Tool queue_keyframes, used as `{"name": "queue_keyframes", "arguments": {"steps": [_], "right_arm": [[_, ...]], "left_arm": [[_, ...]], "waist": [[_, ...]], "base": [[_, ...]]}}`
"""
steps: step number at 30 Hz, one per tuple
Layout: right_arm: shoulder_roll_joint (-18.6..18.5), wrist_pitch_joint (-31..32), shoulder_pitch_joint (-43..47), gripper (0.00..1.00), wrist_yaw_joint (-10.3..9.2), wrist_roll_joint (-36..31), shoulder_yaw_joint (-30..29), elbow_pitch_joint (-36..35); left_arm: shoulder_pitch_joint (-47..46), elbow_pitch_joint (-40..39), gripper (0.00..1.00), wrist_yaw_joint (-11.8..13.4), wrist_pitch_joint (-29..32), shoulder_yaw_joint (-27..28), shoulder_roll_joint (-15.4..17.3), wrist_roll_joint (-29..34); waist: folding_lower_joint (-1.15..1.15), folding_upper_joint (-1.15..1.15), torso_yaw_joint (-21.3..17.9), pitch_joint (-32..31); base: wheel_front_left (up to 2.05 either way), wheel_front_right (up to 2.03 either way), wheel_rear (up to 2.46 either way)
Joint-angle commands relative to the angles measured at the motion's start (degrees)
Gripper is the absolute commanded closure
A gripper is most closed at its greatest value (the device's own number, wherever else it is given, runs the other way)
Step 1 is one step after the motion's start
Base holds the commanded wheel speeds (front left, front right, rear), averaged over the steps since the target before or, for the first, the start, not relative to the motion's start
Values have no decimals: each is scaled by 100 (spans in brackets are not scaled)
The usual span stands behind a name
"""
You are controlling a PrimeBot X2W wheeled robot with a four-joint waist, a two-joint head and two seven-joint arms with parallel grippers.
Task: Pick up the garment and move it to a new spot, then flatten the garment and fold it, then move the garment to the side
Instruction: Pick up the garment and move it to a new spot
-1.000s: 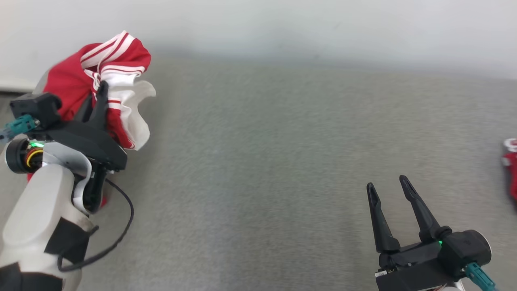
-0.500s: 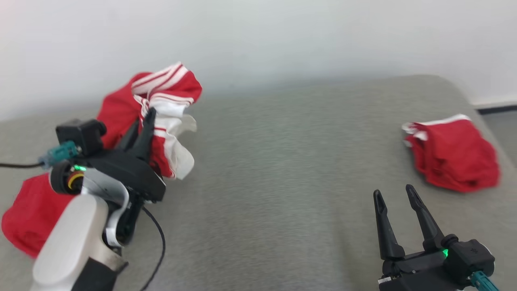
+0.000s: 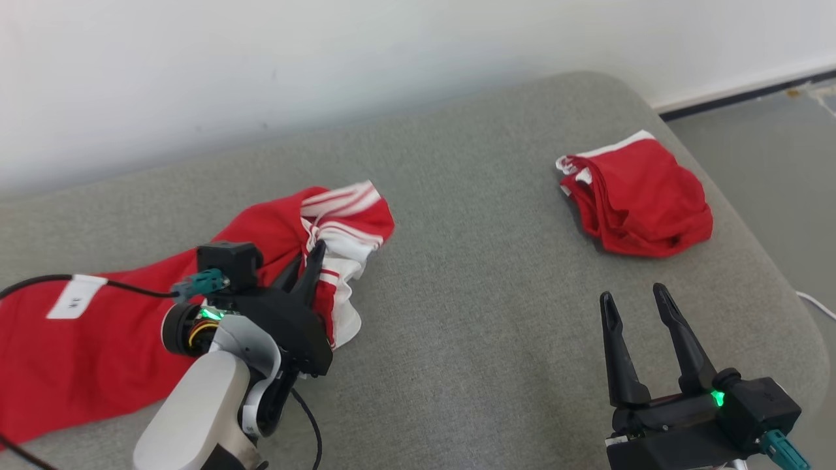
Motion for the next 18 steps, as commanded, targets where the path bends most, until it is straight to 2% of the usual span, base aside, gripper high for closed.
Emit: {"name": "queue_keyframes", "arguments": {"steps": [1,6,8,9,18], "right_arm": [[40,-9,-83,0,3,-17,0,-26],[102,-9,-179,0,3,-54,67,-6],[114,-8,-204,0,3,-67,72,5],[122,-9,-208,0,3,-82,70,11],[54,-9,-96,0,3,-64,116,77]], "left_arm": [[-159,144,100,-36,-89,-27,-14,85],[-379,883,100,-113,-373,-230,-194,271],[-474,1128,58,-138,-524,-322,-266,358],[-495,1229,0,-147,-601,-360,-323,383],[-324,1696,0,-156,-1505,-492,-544,556]], "waist": [[-1,0,-131,421],[-1,0,-134,673],[-1,0,-123,695],[-1,0,-106,686],[-1,0,214,242]], "base": [[0,0,0],[0,0,0],[0,0,0],[0,0,0],[0,0,0]]}}
